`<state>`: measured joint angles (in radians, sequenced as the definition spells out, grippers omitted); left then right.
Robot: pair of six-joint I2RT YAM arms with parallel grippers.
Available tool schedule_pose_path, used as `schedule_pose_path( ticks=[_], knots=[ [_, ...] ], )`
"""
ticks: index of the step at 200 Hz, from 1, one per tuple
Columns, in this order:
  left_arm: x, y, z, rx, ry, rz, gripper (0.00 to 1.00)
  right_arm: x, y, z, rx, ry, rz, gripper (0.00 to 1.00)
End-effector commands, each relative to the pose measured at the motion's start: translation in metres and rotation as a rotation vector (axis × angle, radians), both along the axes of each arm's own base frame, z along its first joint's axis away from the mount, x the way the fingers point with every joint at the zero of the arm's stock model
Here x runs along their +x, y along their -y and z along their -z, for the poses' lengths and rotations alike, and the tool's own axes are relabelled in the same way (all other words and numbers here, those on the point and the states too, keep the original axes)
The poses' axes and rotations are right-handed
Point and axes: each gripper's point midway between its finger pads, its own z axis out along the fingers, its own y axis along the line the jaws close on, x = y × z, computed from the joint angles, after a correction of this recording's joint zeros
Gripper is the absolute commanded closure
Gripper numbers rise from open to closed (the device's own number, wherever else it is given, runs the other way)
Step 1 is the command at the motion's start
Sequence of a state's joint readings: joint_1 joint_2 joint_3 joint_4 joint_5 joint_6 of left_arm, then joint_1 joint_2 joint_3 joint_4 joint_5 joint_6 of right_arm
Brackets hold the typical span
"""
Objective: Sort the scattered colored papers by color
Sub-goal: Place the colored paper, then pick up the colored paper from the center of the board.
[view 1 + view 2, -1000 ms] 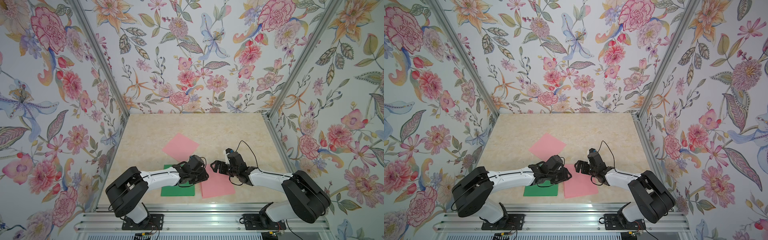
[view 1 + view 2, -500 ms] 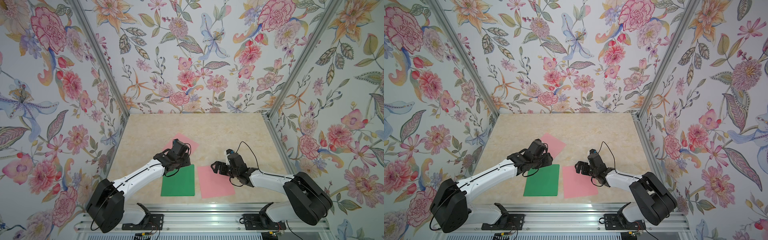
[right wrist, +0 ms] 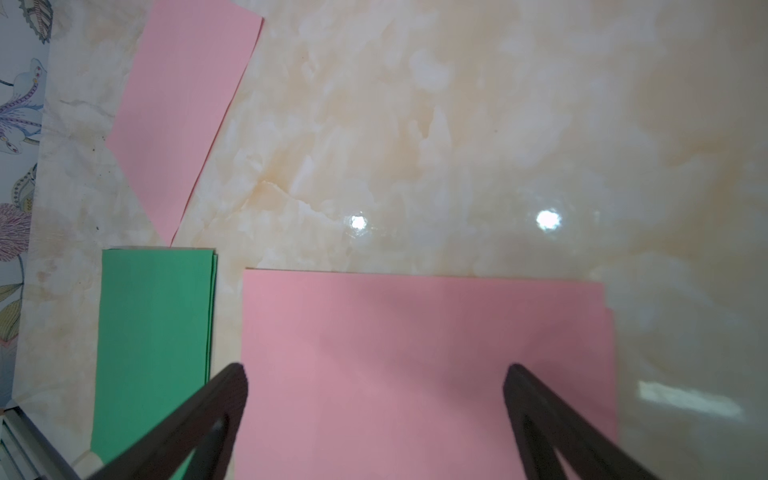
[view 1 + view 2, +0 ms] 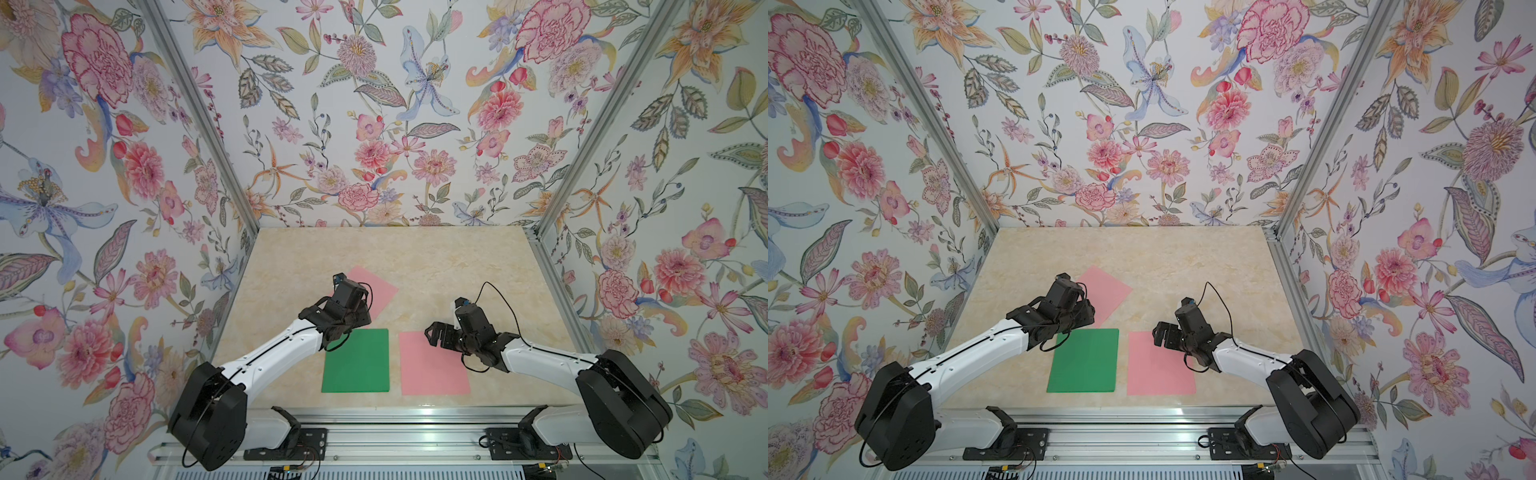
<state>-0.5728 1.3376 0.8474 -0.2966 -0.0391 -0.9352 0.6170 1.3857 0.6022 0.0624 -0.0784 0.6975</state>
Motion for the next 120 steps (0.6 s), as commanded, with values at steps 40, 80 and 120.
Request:
schedule_pose_path(
  ticks=[40, 80, 120],
  knots=[
    [0.025, -0.003, 0.025, -0.221, 0.126, -0.047, 0.45, 0.069, -0.090, -0.075, 0.120, 0.187, -0.221, 0.00],
    [0.032, -0.012, 0.030, -0.267, 0.146, -0.105, 0.45, 0.101, -0.148, -0.045, 0.241, 0.113, -0.321, 0.00],
    [0.035, -0.028, 0.049, -0.269, 0.087, -0.167, 0.45, 0.122, -0.175, -0.017, 0.271, 0.052, -0.342, 0.00]
  ],
)
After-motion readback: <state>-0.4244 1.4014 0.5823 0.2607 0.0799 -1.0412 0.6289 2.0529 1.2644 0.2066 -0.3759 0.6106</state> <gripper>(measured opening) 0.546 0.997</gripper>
